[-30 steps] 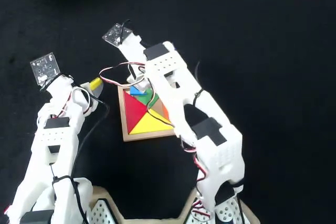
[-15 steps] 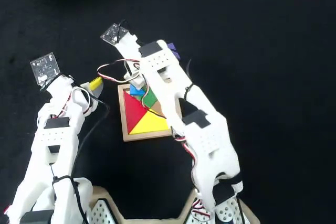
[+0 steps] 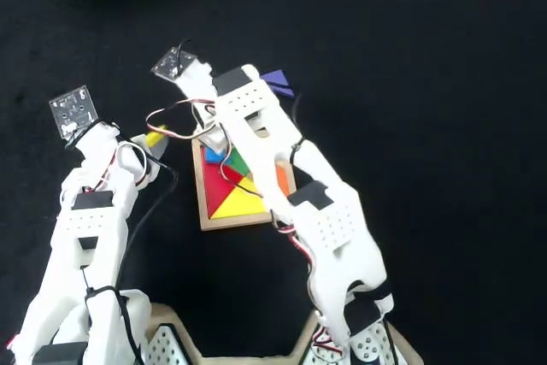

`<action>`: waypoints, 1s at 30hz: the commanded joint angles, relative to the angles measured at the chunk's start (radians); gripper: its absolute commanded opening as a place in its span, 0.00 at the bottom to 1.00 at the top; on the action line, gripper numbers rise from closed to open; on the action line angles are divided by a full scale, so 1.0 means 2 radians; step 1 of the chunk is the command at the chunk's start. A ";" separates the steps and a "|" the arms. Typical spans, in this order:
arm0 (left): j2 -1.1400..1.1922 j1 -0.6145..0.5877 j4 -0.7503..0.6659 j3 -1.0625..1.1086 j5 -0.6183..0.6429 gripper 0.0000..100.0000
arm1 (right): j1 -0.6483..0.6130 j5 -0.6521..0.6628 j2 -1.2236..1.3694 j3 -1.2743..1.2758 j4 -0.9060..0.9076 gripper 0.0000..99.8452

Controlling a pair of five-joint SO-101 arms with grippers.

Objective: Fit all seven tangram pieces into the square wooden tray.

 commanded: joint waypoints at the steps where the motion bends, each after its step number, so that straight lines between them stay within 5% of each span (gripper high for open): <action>1: -0.010 0.000 -0.012 -0.005 0.004 0.29 | -0.005 0.004 -0.043 -0.032 0.035 0.01; 8: -0.010 0.000 -0.012 -0.005 0.004 0.29 | 0.006 0.004 -0.132 0.020 0.092 0.01; 16: -0.010 0.000 -0.012 -0.004 0.004 0.29 | -0.018 0.004 -0.149 0.180 -0.015 0.01; 30: -0.010 0.000 -0.012 -0.003 0.004 0.29 | -0.018 0.002 -0.145 0.184 -0.075 0.01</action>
